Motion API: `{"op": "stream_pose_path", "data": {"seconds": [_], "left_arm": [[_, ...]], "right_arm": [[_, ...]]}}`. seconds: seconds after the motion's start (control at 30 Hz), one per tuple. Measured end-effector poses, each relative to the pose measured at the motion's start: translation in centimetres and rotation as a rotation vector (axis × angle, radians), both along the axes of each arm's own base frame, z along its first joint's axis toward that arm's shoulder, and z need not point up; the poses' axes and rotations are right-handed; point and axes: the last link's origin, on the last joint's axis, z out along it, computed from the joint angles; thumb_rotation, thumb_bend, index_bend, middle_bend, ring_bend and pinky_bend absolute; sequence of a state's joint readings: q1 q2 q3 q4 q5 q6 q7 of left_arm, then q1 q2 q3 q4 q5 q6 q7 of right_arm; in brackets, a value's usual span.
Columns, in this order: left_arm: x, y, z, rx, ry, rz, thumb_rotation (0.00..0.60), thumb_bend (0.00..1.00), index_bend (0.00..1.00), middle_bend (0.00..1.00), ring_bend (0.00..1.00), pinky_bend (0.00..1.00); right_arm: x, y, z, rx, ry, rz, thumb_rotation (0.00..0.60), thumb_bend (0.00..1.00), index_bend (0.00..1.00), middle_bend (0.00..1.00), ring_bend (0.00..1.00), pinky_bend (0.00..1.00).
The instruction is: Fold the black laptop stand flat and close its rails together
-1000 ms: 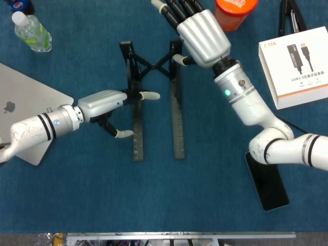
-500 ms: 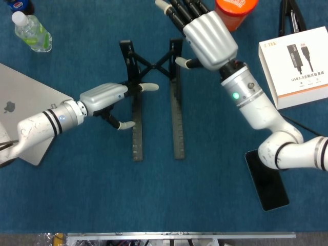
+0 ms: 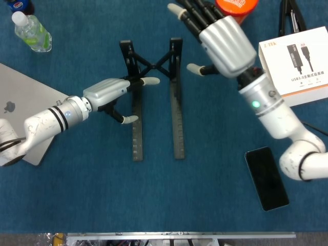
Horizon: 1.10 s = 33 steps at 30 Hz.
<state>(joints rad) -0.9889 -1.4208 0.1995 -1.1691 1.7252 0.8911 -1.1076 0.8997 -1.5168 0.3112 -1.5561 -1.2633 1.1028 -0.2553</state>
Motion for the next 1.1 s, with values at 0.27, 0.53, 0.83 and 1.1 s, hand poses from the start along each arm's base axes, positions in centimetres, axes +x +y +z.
{"op": "stream_pose_path", "data": {"seconds": [0.27, 0.53, 0.83, 1.1], "left_arm": [[0.3, 0.4, -0.6, 0.022, 0.046, -0.038, 0.6, 0.32, 0.06, 0.09, 0.0, 0.0], [0.6, 0.8, -0.9, 0.038, 0.07, -0.045, 0.6, 0.32, 0.06, 0.09, 0.0, 0.0], [0.4, 0.8, -0.7, 0.043, 0.081, -0.041, 0.6, 0.32, 0.06, 0.09, 0.0, 0.0], [-0.5, 0.5, 0.5, 0.065, 0.101, -0.029, 0.6, 0.32, 0.06, 0.09, 0.0, 0.0]], "right_arm": [[-1.6, 0.7, 1.7, 0.002, 0.015, -0.011, 0.6, 0.06, 0.0, 0.05, 0.01, 0.18], [-2.8, 1.2, 2.7, -0.003, 0.016, -0.019, 0.6, 0.06, 0.0, 0.05, 0.01, 0.18], [-3.0, 1.8, 2.7, 0.018, 0.004, -0.012, 0.6, 0.06, 0.0, 0.05, 0.01, 0.18], [-2.8, 2.1, 2.6, 0.096, -0.044, -0.013, 0.6, 0.06, 0.0, 0.05, 0.01, 0.18]]}}
